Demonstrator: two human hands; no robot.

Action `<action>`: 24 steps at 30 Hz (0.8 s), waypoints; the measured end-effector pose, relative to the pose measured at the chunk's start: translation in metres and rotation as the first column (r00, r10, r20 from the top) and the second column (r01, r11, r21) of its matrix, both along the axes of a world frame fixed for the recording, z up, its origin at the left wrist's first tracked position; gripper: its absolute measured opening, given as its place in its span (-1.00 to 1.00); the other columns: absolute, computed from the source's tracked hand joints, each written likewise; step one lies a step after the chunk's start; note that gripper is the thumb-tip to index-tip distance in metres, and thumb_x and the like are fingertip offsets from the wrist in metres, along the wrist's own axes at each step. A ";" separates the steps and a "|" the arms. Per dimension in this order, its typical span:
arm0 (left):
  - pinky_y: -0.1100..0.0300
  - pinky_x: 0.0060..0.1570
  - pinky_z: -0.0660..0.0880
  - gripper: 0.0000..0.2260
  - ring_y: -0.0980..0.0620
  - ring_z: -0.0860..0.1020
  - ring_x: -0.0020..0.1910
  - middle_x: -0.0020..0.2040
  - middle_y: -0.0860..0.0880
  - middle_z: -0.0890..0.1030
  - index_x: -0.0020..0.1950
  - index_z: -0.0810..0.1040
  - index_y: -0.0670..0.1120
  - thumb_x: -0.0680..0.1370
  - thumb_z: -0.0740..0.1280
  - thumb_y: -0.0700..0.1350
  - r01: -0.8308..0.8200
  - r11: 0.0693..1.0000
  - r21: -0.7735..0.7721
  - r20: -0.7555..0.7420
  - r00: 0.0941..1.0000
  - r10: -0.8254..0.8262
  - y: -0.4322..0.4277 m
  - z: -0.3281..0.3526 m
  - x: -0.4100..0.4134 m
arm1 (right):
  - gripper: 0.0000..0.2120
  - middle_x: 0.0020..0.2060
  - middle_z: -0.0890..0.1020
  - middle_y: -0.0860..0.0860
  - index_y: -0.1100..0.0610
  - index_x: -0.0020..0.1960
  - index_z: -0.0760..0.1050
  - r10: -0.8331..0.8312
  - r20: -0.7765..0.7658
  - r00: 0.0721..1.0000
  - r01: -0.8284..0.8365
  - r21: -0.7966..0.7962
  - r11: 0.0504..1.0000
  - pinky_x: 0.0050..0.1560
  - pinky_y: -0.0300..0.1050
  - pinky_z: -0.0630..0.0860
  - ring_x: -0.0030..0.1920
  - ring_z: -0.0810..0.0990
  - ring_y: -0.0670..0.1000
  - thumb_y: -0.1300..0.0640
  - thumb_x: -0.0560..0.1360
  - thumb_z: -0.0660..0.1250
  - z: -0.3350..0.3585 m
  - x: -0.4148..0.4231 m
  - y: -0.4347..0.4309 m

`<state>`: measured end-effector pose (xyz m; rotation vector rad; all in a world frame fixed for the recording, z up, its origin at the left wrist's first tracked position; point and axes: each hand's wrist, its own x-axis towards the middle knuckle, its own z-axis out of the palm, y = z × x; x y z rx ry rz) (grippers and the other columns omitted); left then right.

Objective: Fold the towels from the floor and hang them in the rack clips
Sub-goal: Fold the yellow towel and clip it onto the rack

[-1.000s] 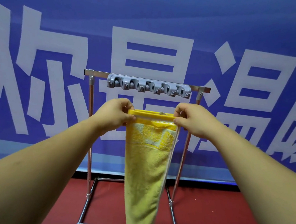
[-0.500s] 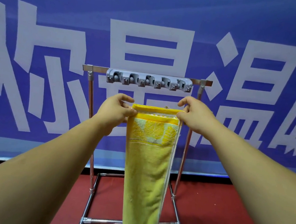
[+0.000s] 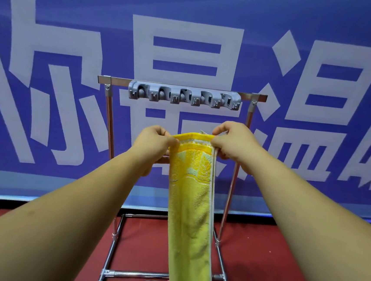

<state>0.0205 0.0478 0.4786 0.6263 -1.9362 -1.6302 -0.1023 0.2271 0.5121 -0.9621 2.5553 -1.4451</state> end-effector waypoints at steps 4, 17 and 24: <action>0.01 -0.22 0.70 -0.78 -0.02 0.60 -0.41 -0.28 -0.16 0.58 -0.14 0.46 -0.13 0.55 0.48 -0.29 0.036 0.999 -0.030 -0.030 0.999 -0.037 0.010 0.001 -0.009 | -0.83 -0.25 0.72 0.10 0.03 0.04 0.60 0.027 -0.026 0.999 -0.027 0.017 0.999 -0.09 0.18 0.72 -0.31 0.68 0.05 0.23 0.49 0.44 -0.002 0.001 -0.004; -0.20 0.12 0.69 -0.88 -0.28 0.76 -0.05 -0.02 -0.37 0.73 0.00 0.57 -0.25 0.55 0.48 -0.34 0.163 0.982 0.099 -0.100 0.983 -0.153 0.032 0.007 -0.014 | -0.74 -0.12 0.69 0.06 -0.03 0.16 0.53 0.150 -0.173 0.974 -0.133 0.105 0.986 0.00 0.20 0.71 -0.09 0.73 0.09 0.18 0.53 0.45 0.001 0.013 -0.012; -0.12 0.23 0.65 -0.89 -0.18 0.77 -0.01 -0.01 -0.26 0.76 0.10 0.65 -0.28 0.59 0.41 -0.33 0.238 0.964 0.116 -0.117 0.967 -0.225 0.031 0.011 -0.007 | -0.62 -0.10 0.68 0.11 -0.04 0.36 0.42 0.210 -0.166 0.963 -0.189 0.134 0.973 0.02 0.23 0.65 -0.08 0.70 0.16 0.11 0.59 0.43 0.004 0.015 -0.010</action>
